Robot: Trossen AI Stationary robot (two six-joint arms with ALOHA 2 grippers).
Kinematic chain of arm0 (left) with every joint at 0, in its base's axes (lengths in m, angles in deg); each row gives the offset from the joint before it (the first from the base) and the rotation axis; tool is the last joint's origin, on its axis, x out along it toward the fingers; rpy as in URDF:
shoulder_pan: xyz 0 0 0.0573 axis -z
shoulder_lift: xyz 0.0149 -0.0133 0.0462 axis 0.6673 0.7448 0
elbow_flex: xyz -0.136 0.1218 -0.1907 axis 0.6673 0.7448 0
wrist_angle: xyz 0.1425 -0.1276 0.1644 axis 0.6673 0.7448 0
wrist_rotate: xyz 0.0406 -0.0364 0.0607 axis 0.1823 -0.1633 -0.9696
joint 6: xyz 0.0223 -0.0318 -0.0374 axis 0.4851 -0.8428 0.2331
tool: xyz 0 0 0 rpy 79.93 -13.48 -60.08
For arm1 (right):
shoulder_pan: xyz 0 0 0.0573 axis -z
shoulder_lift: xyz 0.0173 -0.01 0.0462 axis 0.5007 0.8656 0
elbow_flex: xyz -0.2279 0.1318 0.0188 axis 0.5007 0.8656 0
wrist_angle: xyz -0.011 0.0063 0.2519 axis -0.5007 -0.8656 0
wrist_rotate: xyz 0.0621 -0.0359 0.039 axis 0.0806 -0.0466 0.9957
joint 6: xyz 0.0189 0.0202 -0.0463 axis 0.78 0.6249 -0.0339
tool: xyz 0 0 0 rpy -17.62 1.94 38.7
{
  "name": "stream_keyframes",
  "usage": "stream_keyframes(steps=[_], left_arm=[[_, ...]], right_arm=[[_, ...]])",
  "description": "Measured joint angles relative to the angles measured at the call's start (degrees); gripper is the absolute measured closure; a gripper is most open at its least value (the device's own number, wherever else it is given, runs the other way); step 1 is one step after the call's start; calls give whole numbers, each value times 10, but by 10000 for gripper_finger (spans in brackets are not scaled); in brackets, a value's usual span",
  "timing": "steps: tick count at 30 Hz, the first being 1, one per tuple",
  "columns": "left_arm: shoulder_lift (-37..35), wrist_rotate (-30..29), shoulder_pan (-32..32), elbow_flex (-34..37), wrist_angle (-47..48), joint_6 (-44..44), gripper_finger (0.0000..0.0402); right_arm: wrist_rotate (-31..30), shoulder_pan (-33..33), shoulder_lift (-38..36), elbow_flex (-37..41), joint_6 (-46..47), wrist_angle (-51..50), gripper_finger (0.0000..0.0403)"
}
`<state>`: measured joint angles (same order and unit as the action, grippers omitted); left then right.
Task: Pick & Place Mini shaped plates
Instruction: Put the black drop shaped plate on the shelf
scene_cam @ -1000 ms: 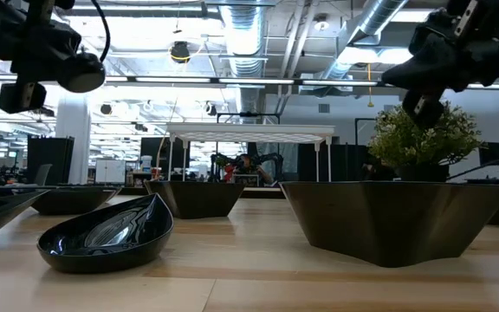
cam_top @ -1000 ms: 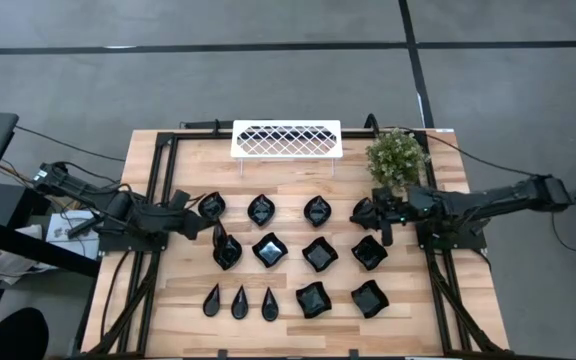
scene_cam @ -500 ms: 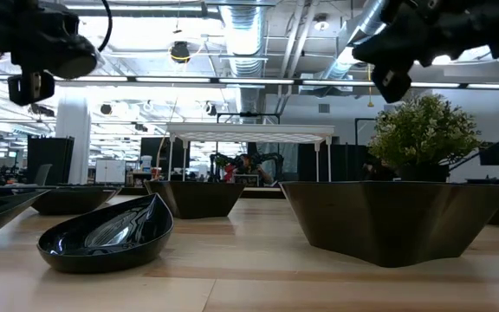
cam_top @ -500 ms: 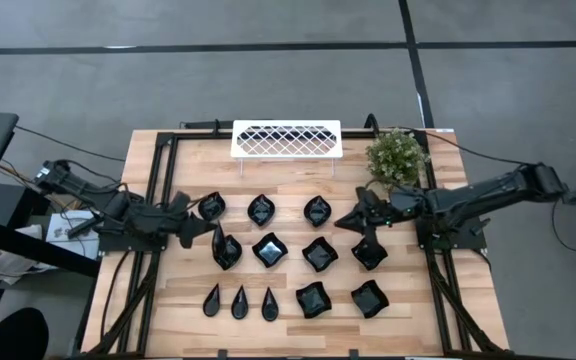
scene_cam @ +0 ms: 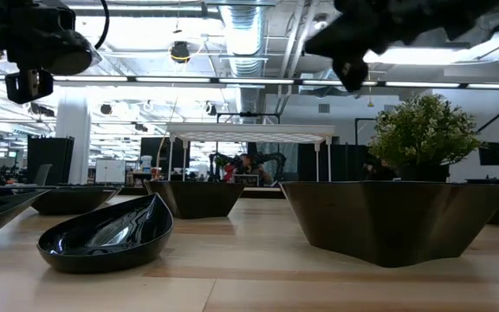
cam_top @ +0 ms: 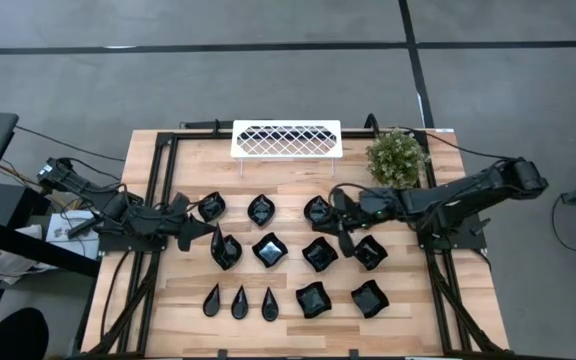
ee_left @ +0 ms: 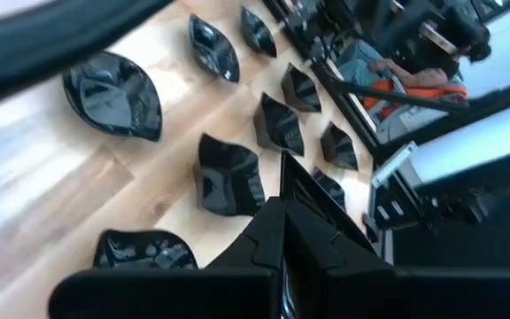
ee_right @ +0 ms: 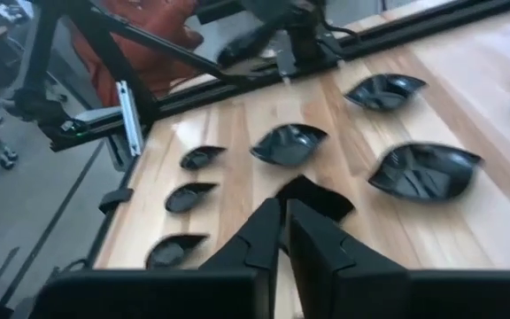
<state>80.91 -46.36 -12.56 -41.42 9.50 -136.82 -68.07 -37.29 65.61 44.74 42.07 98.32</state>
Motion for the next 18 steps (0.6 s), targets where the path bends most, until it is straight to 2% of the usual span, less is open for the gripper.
stream_keyframes(steps=[4, 9, 18], left_arm=[[0, -51, 0, 0, 2, 10, 398], [0, -85, 0, 0, 4, 26, 398], [0, -99, 0, 0, 4, 46, 398]], right_arm=[[1, -7, 52, -56, -6, -1, 357], [-6, -5, 120, -127, -11, 0, 341], [-5, 24, 259, -275, -10, -2, 339]])
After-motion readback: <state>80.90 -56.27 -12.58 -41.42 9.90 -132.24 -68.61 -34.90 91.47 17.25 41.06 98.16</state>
